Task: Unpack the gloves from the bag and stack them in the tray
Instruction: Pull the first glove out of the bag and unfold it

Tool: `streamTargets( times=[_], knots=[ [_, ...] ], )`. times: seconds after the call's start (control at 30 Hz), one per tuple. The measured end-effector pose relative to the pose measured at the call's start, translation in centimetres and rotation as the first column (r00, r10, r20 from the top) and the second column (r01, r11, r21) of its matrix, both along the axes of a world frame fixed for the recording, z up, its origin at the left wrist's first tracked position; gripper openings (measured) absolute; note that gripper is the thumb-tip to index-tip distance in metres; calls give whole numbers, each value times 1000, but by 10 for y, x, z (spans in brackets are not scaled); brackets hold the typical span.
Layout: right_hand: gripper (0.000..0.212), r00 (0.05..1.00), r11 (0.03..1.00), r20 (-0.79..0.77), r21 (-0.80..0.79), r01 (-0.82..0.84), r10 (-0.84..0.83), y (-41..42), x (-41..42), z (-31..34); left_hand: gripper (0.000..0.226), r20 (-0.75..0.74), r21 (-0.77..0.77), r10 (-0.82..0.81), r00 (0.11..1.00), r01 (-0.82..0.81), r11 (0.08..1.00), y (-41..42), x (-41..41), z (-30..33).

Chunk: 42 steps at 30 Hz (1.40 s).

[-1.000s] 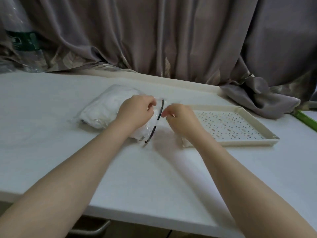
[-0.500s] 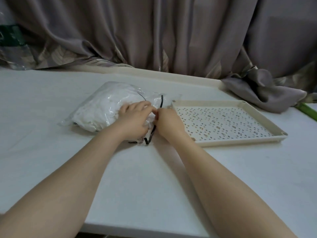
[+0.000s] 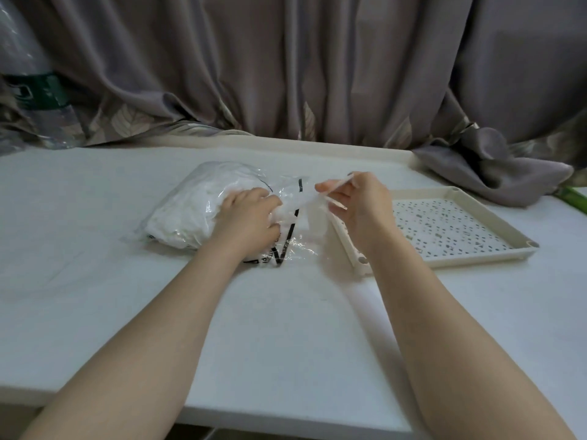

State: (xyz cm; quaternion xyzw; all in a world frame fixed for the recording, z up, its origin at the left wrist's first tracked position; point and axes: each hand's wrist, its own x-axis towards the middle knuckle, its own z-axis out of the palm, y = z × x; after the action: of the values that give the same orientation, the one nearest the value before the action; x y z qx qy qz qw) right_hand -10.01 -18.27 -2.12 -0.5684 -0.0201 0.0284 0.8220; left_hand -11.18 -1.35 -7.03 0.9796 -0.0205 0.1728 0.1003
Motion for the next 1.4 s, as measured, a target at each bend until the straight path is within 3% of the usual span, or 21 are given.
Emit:
streamTargets(
  times=[0.07,0.1,0.17,0.23,0.3,0.37,0.4,0.43,0.5,0.57,0.67,0.73,0.8,0.83,0.9,1.0,1.07,1.13,1.2,1.3,1.4],
  knots=[
    [25,998,993,-3,101,55,-55,-5,2,1,41,-3,-3,23,1000,-23,1000,1,-2,0],
    [23,996,995,19,41,91,-92,-6,4,-1,40,-6,-1,33,999,-33,999,1,-3,0],
    [20,986,962,115,-230,149,-125,-5,7,-7,41,-26,7,53,998,-52,999,2,-3,-1],
    [9,959,824,279,-530,201,-54,-8,9,-12,39,-43,11,66,997,-66,998,3,-3,-2],
    [36,943,589,284,-798,132,172,-17,10,-15,36,-60,19,57,997,-56,998,5,-4,-3],
    [68,934,175,59,-984,-4,354,-24,10,-17,32,-72,36,49,996,-47,998,7,-5,-3],
    [65,921,1,-15,-1000,-17,390,-25,7,-16,31,-70,40,49,996,-46,998,7,-6,-3],
    [47,915,-59,-20,-998,4,403,-27,8,-18,30,-67,41,51,996,-49,998,8,-6,-3],
    [16,932,15,53,-999,51,358,-30,9,-17,32,-69,30,57,996,-55,998,8,-6,-3],
    [34,942,91,83,-994,56,325,-34,11,-17,43,-69,9,43,997,-43,999,6,-9,-1],
    [35,921,218,204,-967,136,331,-31,12,-16,62,-44,-19,-69,997,68,998,-1,-12,2],
    [39,900,341,280,-926,162,334,-25,10,-14,49,27,-56,-143,989,144,988,-8,-11,3],
    [34,885,457,325,-877,149,334,-21,6,-11,15,145,-113,-159,977,176,978,-10,-12,6],
    [25,885,505,319,-856,114,340,-20,5,-9,10,196,-143,-150,969,180,973,-10,-14,9],
    [36,914,571,247,-821,22,320,-23,3,-7,12,250,-237,-100,963,161,958,-5,-16,12],
    [25,937,550,190,-835,-3,293,-35,7,-7,28,252,-459,69,965,56,887,-1,-15,12],
    [27,955,592,198,-806,30,222,-43,10,-6,21,205,-546,178,962,-39,837,0,-14,14],
    [29,977,699,170,-714,35,125,-49,12,-6,40,113,-433,243,963,-172,885,3,-13,14],
    [18,986,767,125,-641,-4,109,-50,10,-3,62,8,-168,231,973,-226,959,4,-11,13],
    [16,983,865,79,-491,-106,165,-43,5,0,46,-134,152,206,969,-185,971,-2,-8,8],
    [13,967,919,57,-328,-218,250,-42,1,2,49,-236,147,137,962,-104,984,-14,-13,15]
  ],
)
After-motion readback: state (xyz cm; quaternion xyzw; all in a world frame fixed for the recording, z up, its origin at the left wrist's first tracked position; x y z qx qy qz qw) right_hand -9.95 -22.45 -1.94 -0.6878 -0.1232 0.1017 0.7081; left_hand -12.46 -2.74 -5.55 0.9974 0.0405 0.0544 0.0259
